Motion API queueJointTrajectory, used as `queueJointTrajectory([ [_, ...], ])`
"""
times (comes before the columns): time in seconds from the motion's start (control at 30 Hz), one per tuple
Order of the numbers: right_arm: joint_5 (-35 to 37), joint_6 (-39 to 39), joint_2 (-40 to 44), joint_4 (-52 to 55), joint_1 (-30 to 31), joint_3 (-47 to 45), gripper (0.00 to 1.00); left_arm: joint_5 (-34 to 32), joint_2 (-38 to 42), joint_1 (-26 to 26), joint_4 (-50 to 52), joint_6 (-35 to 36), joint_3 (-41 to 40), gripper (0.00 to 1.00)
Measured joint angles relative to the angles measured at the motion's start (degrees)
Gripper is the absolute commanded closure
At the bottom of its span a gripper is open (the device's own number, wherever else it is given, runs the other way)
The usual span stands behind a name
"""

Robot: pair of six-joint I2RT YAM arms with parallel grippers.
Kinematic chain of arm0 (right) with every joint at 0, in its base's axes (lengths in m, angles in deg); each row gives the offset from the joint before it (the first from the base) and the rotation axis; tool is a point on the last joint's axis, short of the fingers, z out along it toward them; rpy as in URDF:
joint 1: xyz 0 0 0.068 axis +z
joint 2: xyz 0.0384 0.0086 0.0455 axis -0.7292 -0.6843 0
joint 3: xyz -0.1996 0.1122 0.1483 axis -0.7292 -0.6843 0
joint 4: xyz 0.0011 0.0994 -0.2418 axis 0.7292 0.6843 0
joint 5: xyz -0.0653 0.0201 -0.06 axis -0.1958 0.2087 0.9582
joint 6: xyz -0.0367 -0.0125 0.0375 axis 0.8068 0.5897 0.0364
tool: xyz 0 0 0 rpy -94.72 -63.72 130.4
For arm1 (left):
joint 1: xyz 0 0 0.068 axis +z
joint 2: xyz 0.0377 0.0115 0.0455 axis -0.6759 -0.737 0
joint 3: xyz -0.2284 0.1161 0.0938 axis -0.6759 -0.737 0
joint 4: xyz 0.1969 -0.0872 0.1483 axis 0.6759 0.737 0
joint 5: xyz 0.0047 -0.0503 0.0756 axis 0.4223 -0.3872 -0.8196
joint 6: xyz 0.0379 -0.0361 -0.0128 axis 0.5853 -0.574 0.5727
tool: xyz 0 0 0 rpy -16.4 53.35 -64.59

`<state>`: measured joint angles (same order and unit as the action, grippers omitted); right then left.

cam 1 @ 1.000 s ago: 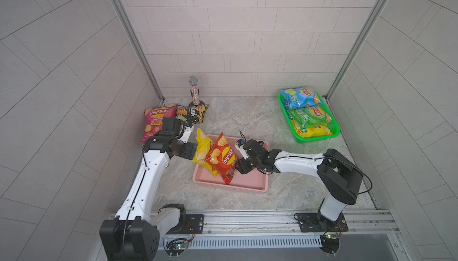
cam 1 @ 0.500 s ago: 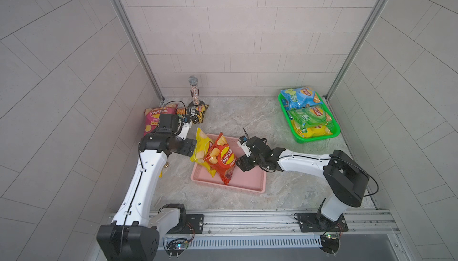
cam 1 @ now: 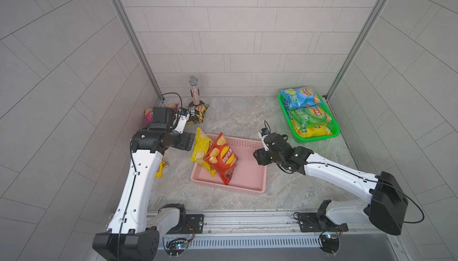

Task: Put the potato chips into the basket
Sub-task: Adjust the basket at the center of the board.

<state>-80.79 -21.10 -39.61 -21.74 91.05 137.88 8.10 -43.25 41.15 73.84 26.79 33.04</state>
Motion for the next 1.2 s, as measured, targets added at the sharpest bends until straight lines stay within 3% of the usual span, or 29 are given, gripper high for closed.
queueJointTrajectory([
  [0.27, 1.4, -5.6, 0.6, 1.6, -0.9, -6.6, 0.36, 0.0, -0.6, 0.0, 0.1, -0.5, 0.2, 0.11],
  [0.37, 0.3, -6.5, -1.5, 0.6, -1.5, -7.1, 0.46, -0.1, -0.6, 0.0, 0.1, -0.5, 0.2, 0.11],
  [0.5, -1.6, -6.8, -4.7, -1.7, -2.6, -6.6, 0.52, -0.1, -0.6, 0.0, 0.1, -0.5, 0.2, 0.11],
  [0.6, -2.5, -6.7, -6.5, -3.2, -3.5, -6.1, 0.64, -0.3, -0.6, 0.0, 0.1, -0.5, 0.1, 0.11],
  [0.77, -3.1, -5.4, -8.3, -4.4, -6.1, -5.2, 0.7, -0.5, -0.6, 0.0, 0.0, -0.5, 0.0, 0.11],
  [0.9, -3.5, -3.7, -9.9, -4.5, -7.9, -4.0, 0.68, -0.6, -0.6, 0.0, 0.0, -0.5, -0.6, 0.11],
  [1.03, -4.3, -1.6, -10.8, -4.0, -8.7, -2.7, 0.51, -0.9, -0.6, 0.0, 0.0, -0.5, -1.6, 0.11],
  [1.2, -4.0, -0.2, -8.7, -2.2, -8.8, -2.0, 0.43, -1.0, -0.6, 0.0, 0.0, -0.5, -1.9, 0.11],
])
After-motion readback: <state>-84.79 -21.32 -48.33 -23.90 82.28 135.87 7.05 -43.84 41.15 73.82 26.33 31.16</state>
